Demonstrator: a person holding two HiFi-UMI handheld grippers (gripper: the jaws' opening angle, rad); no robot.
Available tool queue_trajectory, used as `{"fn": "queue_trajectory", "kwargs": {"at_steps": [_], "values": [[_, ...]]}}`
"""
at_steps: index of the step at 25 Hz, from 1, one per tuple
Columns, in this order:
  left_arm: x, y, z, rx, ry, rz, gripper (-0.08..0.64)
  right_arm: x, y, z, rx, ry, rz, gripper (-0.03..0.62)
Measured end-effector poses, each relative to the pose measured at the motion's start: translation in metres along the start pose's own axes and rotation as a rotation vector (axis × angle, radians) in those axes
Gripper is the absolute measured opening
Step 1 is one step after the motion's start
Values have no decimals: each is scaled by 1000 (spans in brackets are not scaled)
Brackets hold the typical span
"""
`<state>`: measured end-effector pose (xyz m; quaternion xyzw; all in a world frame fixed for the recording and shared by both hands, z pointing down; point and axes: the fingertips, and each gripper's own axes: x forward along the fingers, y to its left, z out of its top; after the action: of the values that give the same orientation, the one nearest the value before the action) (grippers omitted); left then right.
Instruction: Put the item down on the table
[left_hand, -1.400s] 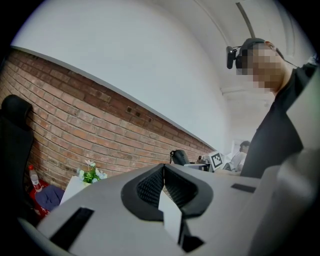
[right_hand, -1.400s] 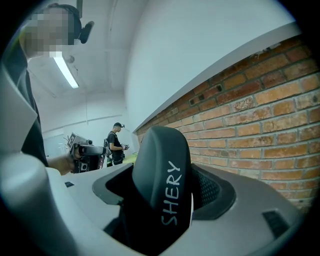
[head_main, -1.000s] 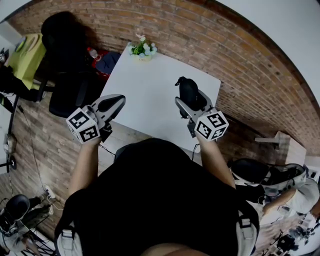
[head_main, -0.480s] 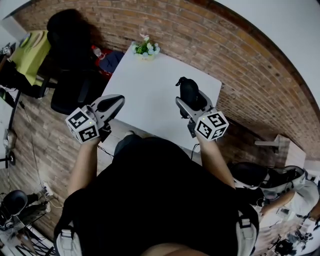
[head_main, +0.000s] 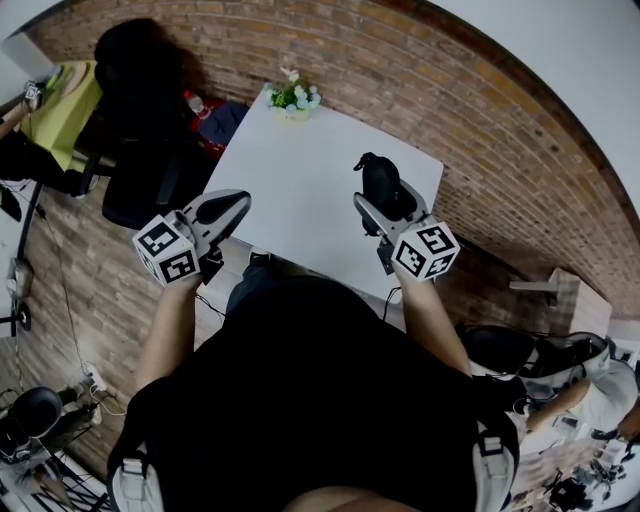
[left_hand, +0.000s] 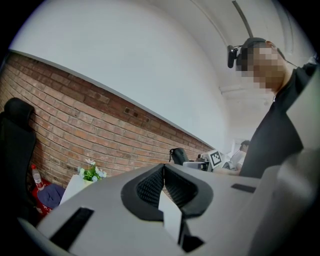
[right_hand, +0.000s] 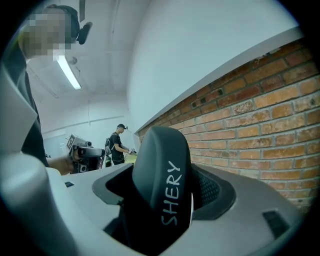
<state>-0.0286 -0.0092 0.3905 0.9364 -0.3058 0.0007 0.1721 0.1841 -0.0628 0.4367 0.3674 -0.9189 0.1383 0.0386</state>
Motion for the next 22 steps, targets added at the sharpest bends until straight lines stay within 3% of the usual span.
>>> {"fn": "queue_trajectory", "kwargs": {"at_steps": [8,22], "values": [[2,20,-1,-20,1,4,12,10,-5,-1,7,5,-13,350],[27,40,15,-11,26,-64,12,22,-21,2,34,-5,-68,348]]}}
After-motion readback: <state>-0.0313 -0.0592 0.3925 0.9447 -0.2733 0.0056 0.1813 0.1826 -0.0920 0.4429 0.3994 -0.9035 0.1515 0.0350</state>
